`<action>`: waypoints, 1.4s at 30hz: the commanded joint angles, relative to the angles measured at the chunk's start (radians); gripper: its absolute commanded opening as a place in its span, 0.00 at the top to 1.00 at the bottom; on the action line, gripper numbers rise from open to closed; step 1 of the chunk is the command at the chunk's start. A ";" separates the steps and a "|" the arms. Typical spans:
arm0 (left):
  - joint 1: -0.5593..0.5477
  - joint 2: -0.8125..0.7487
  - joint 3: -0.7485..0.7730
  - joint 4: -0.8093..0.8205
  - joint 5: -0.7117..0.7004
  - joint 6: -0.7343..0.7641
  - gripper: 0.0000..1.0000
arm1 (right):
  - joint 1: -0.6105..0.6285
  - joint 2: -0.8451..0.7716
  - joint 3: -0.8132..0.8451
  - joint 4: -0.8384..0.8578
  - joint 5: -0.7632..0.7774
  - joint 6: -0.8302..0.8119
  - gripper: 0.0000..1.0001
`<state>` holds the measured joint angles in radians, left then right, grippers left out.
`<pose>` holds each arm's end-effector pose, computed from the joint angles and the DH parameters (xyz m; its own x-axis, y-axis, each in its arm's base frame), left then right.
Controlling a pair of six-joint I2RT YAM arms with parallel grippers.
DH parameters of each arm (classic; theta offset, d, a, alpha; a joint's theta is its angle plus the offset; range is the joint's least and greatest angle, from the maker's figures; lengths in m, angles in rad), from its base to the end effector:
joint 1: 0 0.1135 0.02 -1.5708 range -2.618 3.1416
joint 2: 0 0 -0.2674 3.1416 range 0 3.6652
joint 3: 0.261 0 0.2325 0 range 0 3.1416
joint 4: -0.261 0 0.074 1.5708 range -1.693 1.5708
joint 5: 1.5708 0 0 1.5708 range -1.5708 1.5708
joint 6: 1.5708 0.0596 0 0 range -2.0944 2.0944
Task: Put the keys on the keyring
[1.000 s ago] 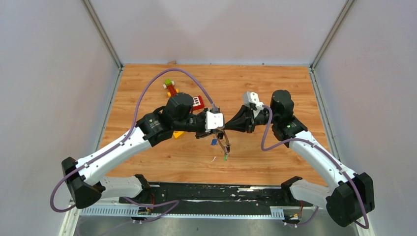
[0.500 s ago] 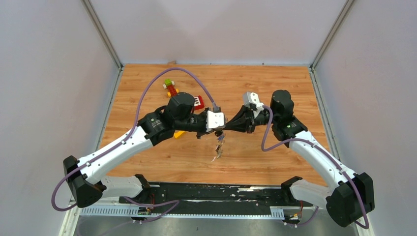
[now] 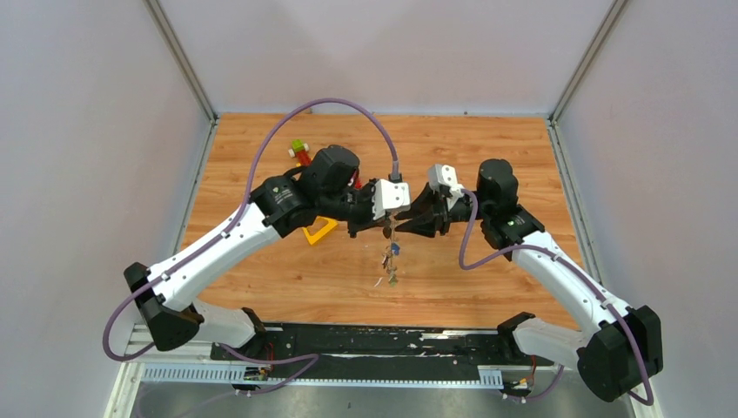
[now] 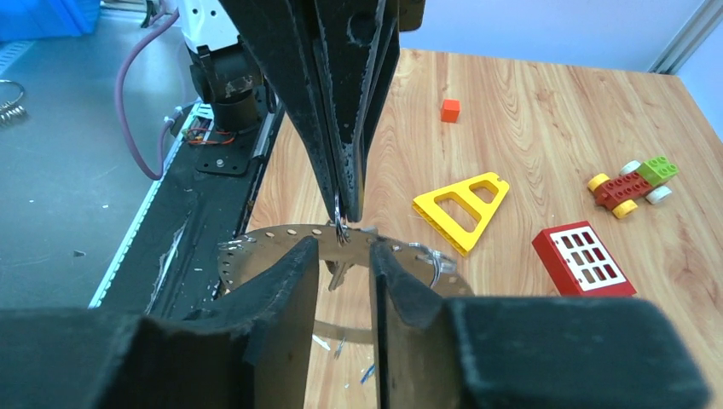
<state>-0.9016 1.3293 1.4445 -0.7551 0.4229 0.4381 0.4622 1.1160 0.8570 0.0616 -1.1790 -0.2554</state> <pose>0.1516 -0.2311 0.3819 0.0546 0.5545 -0.8304 0.9898 0.0798 0.1184 0.1812 0.1518 0.3352 0.0781 -0.0689 -0.9946 -0.9940 -0.0824 -0.0723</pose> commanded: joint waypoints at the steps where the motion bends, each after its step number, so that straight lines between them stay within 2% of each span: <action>1: -0.013 0.041 0.109 -0.161 -0.051 -0.058 1.00 | 0.001 0.001 0.037 -0.013 0.011 -0.034 0.68; 8: -0.025 0.083 0.172 -0.210 -0.070 -0.112 1.00 | 0.002 -0.002 0.038 -0.003 0.004 -0.017 0.58; 17: -0.027 0.125 0.230 -0.231 -0.064 -0.174 1.00 | 0.017 0.011 0.034 0.003 -0.032 -0.019 0.58; 23: -0.027 0.129 0.226 -0.230 -0.038 -0.180 1.00 | 0.026 0.024 0.038 0.003 -0.039 -0.019 0.68; 38: -0.026 0.137 0.209 -0.214 -0.011 -0.187 1.00 | 0.041 0.021 0.039 0.002 -0.045 -0.027 0.77; 42: -0.026 0.137 0.207 -0.210 -0.010 -0.187 1.00 | 0.045 0.017 0.037 0.000 -0.053 -0.031 0.86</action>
<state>-0.9222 1.4708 1.6283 -1.0039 0.3851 0.2726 0.4973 1.1431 0.8577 0.0467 -1.1938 -0.2680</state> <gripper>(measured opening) 0.007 0.190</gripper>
